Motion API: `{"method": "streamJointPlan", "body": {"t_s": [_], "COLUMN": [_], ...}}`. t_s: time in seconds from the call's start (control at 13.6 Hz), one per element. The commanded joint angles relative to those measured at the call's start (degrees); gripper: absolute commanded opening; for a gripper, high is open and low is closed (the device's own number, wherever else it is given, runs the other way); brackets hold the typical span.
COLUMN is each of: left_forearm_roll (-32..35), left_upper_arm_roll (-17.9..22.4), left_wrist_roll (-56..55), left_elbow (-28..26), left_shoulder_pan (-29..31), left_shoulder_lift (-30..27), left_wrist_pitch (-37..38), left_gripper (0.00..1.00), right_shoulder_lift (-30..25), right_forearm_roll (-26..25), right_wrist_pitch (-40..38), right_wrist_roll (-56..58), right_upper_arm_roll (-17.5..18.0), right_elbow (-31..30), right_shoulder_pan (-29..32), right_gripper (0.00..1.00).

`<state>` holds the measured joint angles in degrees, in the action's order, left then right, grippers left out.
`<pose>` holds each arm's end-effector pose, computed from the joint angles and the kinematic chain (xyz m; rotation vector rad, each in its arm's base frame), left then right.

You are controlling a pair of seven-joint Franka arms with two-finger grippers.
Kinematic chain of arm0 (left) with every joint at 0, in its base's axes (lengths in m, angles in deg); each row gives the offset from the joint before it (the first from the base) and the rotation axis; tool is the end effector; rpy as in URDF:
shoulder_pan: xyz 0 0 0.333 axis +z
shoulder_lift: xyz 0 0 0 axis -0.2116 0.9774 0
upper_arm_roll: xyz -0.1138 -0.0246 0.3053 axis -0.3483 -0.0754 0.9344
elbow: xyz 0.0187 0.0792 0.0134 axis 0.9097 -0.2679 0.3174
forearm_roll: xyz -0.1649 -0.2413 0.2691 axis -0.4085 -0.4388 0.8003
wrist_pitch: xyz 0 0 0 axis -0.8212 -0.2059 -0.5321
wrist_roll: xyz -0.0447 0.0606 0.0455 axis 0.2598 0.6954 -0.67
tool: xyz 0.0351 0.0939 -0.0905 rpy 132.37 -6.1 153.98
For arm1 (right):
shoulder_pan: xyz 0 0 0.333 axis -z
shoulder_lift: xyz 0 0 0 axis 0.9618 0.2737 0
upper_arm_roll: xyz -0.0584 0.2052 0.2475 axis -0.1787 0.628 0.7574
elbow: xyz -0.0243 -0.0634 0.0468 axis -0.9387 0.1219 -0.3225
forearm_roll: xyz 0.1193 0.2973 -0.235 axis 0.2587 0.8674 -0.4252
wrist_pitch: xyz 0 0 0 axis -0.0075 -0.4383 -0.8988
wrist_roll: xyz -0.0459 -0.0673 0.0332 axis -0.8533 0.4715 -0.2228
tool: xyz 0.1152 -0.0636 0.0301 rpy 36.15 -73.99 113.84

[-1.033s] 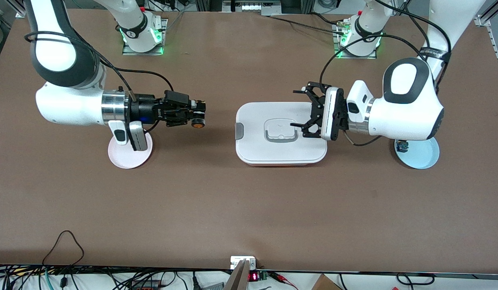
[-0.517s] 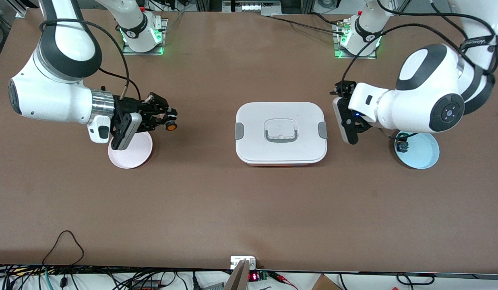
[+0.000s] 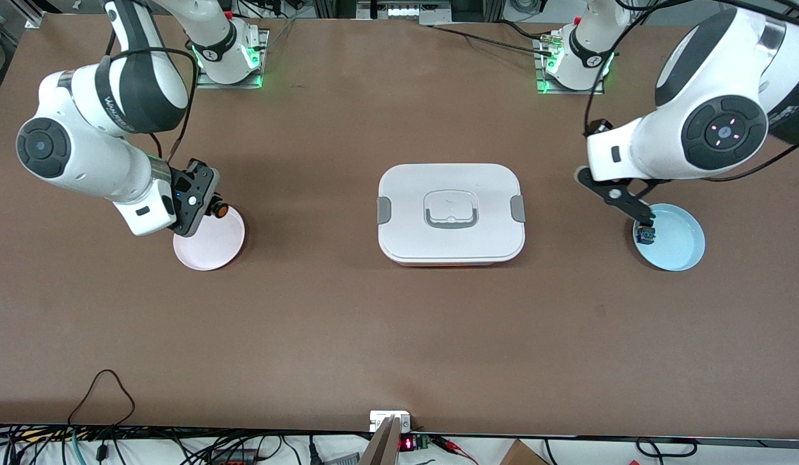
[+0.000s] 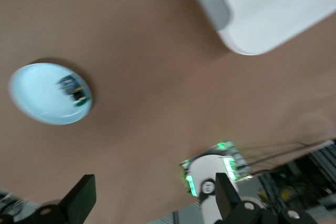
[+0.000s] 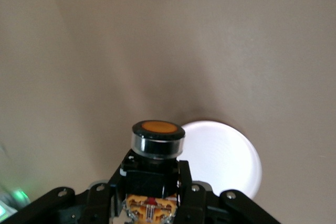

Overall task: Transfer orange switch to right arm and place
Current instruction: 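Carry the switch over the white plate while the left gripper returns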

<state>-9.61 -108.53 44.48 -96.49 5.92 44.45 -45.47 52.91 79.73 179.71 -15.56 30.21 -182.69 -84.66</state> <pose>0.5769 -0.1397 0.5230 -2.8062 0.8230 0.6709 0.5900 0.1232 0.3989 -2.4518 -1.7510 0.1700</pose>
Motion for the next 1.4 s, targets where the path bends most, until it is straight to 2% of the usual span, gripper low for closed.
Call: {"method": "streamJointPlan", "body": {"t_s": [0.0, 0.07, 0.15, 0.22, 0.3, 0.37, 0.44, 0.52, 0.66, 0.96, 1.33], "left_forearm_roll": [9.6, 7.5, 1.4, -7.4, -13.5, -16.6, -16.8, -16.9, -16.7, -16.6, -16.7], "left_upper_arm_roll": [3.9, 10.1, 18.3, 27.3, 34.2, 40.6, 42.9, 43.5, 43.9, 43.4, 42.9], "left_wrist_roll": [-2.9, -4.2, -4.6, -4.6, -4.6, -4.4, -4.4, -4.1, -4.5, -4.6, -4.7], "left_elbow": [2.7, 1.5, -1.7, -5.3, -10.3, -16.9, -24.3, -28.6, -28.3, -21.1, -21.0], "left_shoulder_pan": [-2.0, -4.7, -8.0, -10.7, -12.9, -16.8, -18.0, -18.5, -18.8, -18.8, -18.9], "left_shoulder_lift": [-2.9, -6.4, -9.7, -13.3, -16.7, -21.0, -25.4, -27.8, -27.7, -23.7, -23.5], "left_wrist_pitch": [-5.4, -10.1, -12.5, -15.8, -19.8, -25.8, -32.7, -36.7, -36.4, -29.5, -29.5], "left_gripper": [1.00, 1.00, 1.00, 1.00, 1.00, 1.00, 1.00, 1.00, 1.00, 1.00, 1.00], "right_shoulder_lift": [-1.0, -1.0, -1.0, -0.9, -0.7, -0.4, 0.1, 0.6, 1.8, 6.8, 10.5], "right_forearm_roll": [-4.7, -4.9, -4.9, -5.0, -5.0, -5.0, -5.0, -5.0, -5.1, -5.3, -5.3], "right_wrist_pitch": [5.3, 8.7, 12.0, 15.5, 19.0, 21.9, 24.5, 26.8, 31.7, 39.7, 43.3], "right_wrist_roll": [7.3, 9.6, 11.4, 13.4, 15.8, 17.8, 19.7, 21.1, 23.0, 27.0, 30.2], "right_upper_arm_roll": [0.5, 0.5, 0.5, 0.4, 0.4, 0.4, 0.4, 0.4, 0.4, 0.3, 0.2], "right_elbow": [-4.5, -7.0, -9.4, -11.7, -13.9, -15.6, -17.1, -18.3, -20.6, -21.6, -21.9], "right_shoulder_pan": [1.4, 1.9, 2.7, 3.0, 3.9, 4.6, 5.3, 5.9, 6.8, 8.2, 9.2], "right_gripper": [0.00, 0.00, 0.00, 0.00, 0.00, 0.00, 0.00, 0.00, 0.00, 0.00, 0.00]}}
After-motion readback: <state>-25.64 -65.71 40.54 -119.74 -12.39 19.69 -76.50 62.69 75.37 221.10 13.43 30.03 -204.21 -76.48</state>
